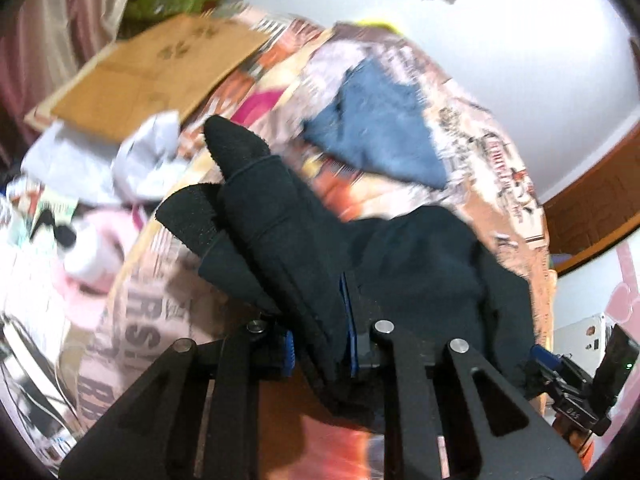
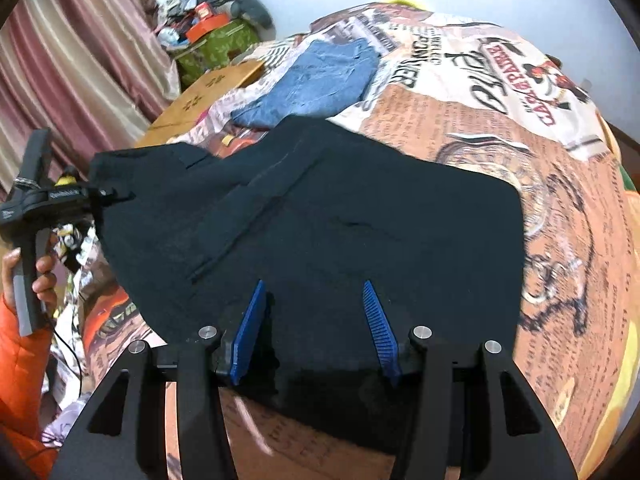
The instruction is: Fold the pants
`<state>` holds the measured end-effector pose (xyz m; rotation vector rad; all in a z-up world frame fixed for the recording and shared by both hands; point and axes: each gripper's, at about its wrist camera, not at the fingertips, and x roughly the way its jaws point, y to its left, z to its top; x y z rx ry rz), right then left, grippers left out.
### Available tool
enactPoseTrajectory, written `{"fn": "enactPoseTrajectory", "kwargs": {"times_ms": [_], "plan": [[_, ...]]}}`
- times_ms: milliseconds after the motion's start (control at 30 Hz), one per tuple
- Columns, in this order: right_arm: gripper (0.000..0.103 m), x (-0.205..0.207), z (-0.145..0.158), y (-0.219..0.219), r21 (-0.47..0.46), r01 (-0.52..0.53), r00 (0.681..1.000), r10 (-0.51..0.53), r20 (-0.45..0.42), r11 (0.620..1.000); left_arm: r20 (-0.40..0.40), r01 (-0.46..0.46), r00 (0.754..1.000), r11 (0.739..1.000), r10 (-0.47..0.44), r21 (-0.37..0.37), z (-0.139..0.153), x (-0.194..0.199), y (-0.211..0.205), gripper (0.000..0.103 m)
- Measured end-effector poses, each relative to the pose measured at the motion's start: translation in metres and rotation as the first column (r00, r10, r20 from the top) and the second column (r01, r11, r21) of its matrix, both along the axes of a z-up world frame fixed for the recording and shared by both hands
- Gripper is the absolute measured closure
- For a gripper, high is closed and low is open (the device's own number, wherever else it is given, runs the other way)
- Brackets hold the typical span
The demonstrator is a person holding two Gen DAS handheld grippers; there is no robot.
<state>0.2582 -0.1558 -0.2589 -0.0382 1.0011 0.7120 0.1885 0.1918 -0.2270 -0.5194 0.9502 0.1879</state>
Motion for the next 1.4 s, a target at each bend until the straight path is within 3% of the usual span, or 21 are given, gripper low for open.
{"fn": "enactPoseTrajectory", "kwargs": {"times_ms": [233, 433, 633, 733, 900, 1100, 1200, 1300, 1400], "plan": [[0.056, -0.001, 0.014, -0.055, 0.041, 0.144, 0.989, -0.145, 0.026, 0.989, 0.106, 0.08, 0.991, 0.995, -0.086, 0.06, 0.051, 0.021, -0.031, 0.084], [0.056, 0.002, 0.003, -0.102, 0.024, 0.271, 0.962, -0.272, 0.004, 0.962, 0.172, 0.176, 0.966, 0.978, -0.194, 0.117, 0.089, 0.046, -0.078, 0.084], [0.056, 0.002, -0.025, -0.122, 0.005, 0.293, 0.953, -0.292, -0.083, 0.956, 0.206, 0.295, 0.925, 0.945, -0.319, 0.143, 0.114, 0.076, -0.135, 0.084], [0.056, -0.001, -0.03, -0.124, 0.02, 0.293, 0.953, -0.291, -0.086, 0.956, 0.212, 0.387, 0.887, 0.911, -0.41, 0.144, 0.117, 0.09, -0.179, 0.085], [0.056, -0.002, -0.03, -0.127, 0.054, 0.296, 0.952, -0.29, -0.095, 0.954, 0.166, 0.554, 0.808, 0.825, -0.565, 0.115, 0.098, 0.107, -0.254, 0.085], [0.056, -0.008, -0.034, -0.133, 0.083, 0.313, 0.946, -0.303, -0.115, 0.946, 0.001, 0.715, 0.696, 0.693, -0.718, 0.09, 0.028, 0.104, -0.341, 0.085], [0.056, -0.013, -0.035, -0.138, 0.089, 0.321, 0.942, -0.309, -0.127, 0.943, -0.067, 0.744, 0.667, 0.661, -0.742, 0.099, 0.004, 0.093, -0.355, 0.085], [0.056, -0.014, -0.035, -0.139, 0.083, 0.324, 0.941, -0.312, -0.133, 0.942, -0.112, 0.753, 0.658, 0.654, -0.745, 0.074, -0.018, 0.083, -0.353, 0.085], [0.056, -0.013, -0.037, -0.14, 0.075, 0.328, 0.939, -0.316, -0.136, 0.942, -0.121, 0.757, 0.652, 0.651, -0.748, 0.056, -0.021, 0.075, -0.347, 0.084]]}}
